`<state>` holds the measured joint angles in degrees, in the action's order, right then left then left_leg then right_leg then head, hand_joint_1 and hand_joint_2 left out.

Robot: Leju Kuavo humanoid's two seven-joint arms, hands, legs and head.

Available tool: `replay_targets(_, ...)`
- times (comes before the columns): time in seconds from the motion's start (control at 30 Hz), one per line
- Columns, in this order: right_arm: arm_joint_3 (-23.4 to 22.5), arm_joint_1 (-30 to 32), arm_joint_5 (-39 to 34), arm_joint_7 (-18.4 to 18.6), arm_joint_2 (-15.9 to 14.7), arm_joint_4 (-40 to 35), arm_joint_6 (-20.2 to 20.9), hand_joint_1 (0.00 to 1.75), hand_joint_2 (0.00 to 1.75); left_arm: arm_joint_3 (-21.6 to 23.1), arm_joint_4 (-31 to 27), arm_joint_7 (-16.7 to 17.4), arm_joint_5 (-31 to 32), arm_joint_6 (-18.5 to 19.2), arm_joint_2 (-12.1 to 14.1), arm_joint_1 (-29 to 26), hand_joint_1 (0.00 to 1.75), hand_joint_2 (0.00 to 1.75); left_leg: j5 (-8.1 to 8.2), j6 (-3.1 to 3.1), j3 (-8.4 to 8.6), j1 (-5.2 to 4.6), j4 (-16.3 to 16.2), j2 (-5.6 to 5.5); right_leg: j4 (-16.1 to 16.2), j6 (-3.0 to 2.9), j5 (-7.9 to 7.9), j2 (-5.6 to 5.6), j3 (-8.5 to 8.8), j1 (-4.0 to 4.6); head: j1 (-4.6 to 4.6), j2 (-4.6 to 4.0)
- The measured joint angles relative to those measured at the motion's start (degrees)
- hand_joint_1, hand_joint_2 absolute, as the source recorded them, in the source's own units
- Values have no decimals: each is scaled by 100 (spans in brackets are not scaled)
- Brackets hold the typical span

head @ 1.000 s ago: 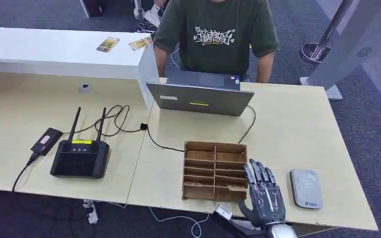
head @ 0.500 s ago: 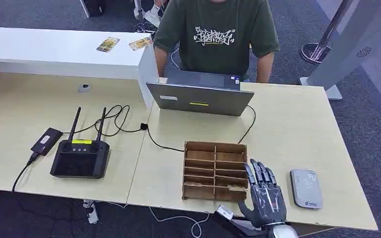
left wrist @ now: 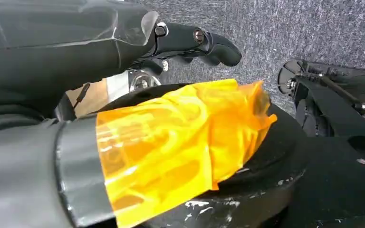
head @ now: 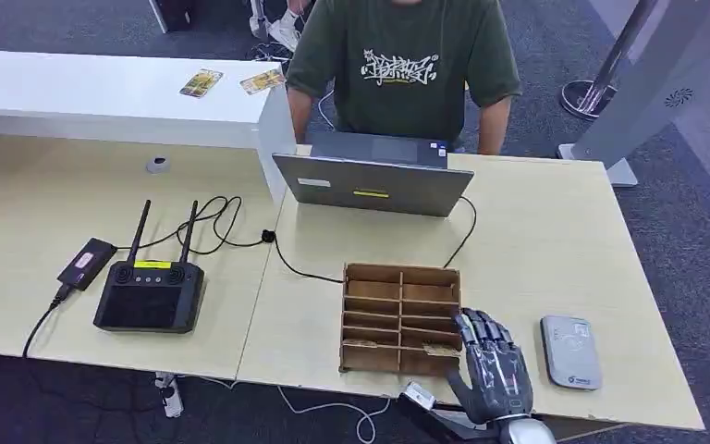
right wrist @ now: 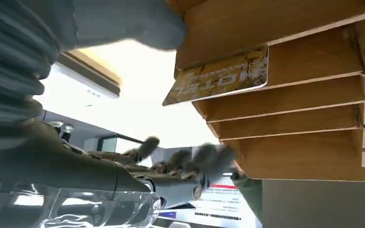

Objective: Pass the card to the sensor for recognition and then transmit it.

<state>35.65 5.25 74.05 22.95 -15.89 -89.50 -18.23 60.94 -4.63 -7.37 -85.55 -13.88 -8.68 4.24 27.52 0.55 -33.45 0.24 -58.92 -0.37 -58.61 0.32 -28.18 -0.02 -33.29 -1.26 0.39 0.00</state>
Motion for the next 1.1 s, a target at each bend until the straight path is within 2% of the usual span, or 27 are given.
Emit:
replay_targets(0.83,-2,-29,-59,-42,24,0,-83,175,175,-79,0,2,0,-4,2,-1,0,0,0,0,1,0,0,0,0,0,0,-1,1,0,0,0)
replay_targets(1.1,-48,-5,-345,-114,133,-77,-407,175,175,-85,0,2,0,-15,0,-2,0,0,0,0,1,0,0,0,0,0,0,-1,1,0,0,0)
